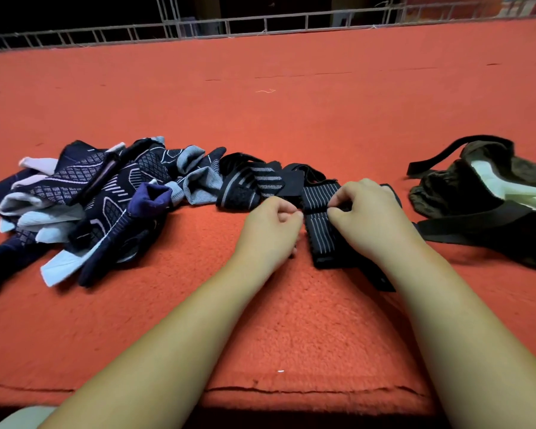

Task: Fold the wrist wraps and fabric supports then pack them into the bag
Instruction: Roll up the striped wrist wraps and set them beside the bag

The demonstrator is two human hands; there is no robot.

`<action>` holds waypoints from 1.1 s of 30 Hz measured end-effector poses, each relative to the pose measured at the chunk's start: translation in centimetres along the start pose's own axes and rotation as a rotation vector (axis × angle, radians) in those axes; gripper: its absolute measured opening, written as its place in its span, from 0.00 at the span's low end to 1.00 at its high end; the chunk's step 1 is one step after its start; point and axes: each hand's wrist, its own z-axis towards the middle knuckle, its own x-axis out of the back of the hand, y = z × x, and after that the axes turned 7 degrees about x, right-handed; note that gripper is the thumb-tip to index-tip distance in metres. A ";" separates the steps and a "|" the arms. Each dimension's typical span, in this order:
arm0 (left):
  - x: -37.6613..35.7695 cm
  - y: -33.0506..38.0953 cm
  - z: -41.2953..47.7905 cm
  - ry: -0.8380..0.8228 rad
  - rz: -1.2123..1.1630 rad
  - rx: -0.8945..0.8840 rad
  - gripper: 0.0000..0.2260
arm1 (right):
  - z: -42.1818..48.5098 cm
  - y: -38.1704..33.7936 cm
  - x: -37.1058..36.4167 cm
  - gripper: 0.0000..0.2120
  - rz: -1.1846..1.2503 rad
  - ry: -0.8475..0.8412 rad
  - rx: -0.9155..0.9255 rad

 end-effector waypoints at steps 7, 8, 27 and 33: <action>2.5 2.6 4.1 0.113 0.493 -0.301 0.26 | 0.2 -0.4 -0.7 0.06 0.165 0.060 0.052; 2.4 2.7 4.9 0.082 0.540 -0.308 0.31 | 0.2 -0.5 -0.7 0.06 0.176 0.060 0.061; 7.7 0.8 3.3 0.189 0.374 -0.315 0.20 | -0.6 -3.5 -0.8 0.36 0.333 0.008 0.180; 10.8 1.4 0.6 0.142 0.368 -0.367 0.21 | 0.4 -8.1 -0.6 0.37 0.395 -0.028 0.174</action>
